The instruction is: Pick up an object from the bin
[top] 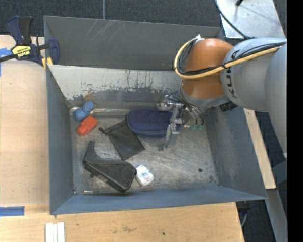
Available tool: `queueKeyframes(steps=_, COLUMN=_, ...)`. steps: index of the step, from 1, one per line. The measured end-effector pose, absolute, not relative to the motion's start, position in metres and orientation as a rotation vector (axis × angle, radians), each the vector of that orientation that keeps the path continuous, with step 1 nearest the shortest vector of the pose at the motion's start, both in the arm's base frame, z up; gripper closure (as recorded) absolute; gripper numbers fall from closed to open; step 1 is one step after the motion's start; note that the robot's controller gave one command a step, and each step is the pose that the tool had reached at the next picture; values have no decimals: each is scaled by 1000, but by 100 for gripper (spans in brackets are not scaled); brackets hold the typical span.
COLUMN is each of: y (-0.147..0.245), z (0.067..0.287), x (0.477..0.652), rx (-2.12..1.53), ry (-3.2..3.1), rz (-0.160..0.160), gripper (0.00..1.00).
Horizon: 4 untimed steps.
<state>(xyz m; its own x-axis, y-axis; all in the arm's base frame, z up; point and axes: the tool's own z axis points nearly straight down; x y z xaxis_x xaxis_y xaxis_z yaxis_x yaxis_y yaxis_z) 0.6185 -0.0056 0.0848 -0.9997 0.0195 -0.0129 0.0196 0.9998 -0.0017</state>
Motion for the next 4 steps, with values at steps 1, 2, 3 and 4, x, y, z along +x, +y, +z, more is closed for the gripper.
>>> queueKeyframes(steps=1, y=20, z=102, x=615, rx=35, ry=3134, rz=1, gripper=0)
queueKeyframes(steps=2, y=39, z=101, x=612, rx=281, ry=3125, rz=1, gripper=0)
queueKeyframes(steps=3, y=51, z=76, x=618, rx=561, ry=3084, rz=2, gripper=0)
queueKeyframes(steps=4, y=51, z=77, x=619, rx=557, ry=3089, rz=0, gripper=0)
